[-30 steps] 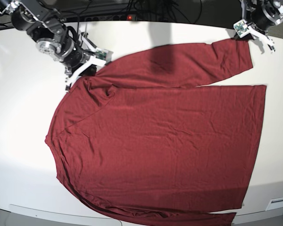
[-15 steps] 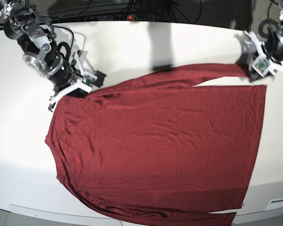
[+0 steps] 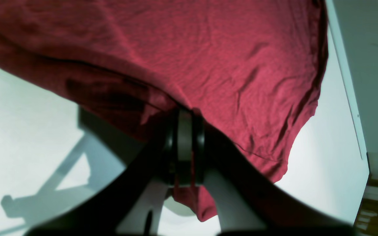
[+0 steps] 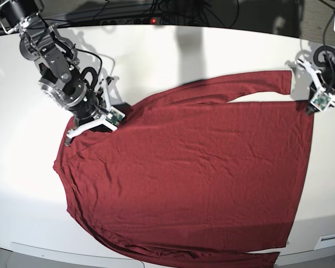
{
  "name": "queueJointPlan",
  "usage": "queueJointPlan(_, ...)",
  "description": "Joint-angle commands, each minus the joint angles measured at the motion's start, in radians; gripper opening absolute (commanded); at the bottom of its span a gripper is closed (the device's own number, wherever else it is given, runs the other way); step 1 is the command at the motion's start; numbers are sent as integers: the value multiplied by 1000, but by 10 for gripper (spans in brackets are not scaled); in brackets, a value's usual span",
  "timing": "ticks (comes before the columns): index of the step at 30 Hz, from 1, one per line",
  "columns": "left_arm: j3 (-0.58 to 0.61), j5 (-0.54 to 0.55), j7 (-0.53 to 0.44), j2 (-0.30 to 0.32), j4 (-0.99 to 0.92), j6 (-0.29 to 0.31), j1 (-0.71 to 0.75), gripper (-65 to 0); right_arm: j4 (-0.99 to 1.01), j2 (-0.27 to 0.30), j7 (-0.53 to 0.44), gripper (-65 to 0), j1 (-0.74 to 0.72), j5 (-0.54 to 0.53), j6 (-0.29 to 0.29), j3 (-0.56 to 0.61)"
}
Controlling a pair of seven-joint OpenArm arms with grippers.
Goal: Fold the T-shirt properly
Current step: 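Lift the grasped shirt edge with both grippers and pull it taut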
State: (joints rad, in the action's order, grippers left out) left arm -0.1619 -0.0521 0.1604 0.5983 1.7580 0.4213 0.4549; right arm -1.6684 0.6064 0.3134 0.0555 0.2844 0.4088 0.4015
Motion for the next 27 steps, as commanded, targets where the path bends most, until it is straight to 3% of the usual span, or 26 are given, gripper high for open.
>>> queueJointPlan(1,-8,10,-23,18,14,14,0,-650,-12,5,-13,-650,-11,-1,6,-8)
queueJointPlan(3,-8,9,-13,18,14,88,0,-630,-12,0,-13,-650,-11,-1,23,-8)
queueJointPlan(6,-8,9,-9,17,15,216,2,-435,-12,1,-9,-650,-11,-1,26,-8)
queueJointPlan(8,-7,2,3,17,15,254,19,-419,-12,1,-6,-650,-11,-1,25,-8)
queueJointPlan(12,-6,-109,-18,16,15,253,78,-420,-12,0,-6,-650,-11,-1,25,-8)
queueJointPlan(16,-6,-188,-133,11,14,253,111,-425,-12,0,-6,-650,-11,-1,25,-8)
queueJointPlan(27,35,-332,-215,-31,-111,248,52,-435,-12,0,2,-650,-10,-2,25,-8)
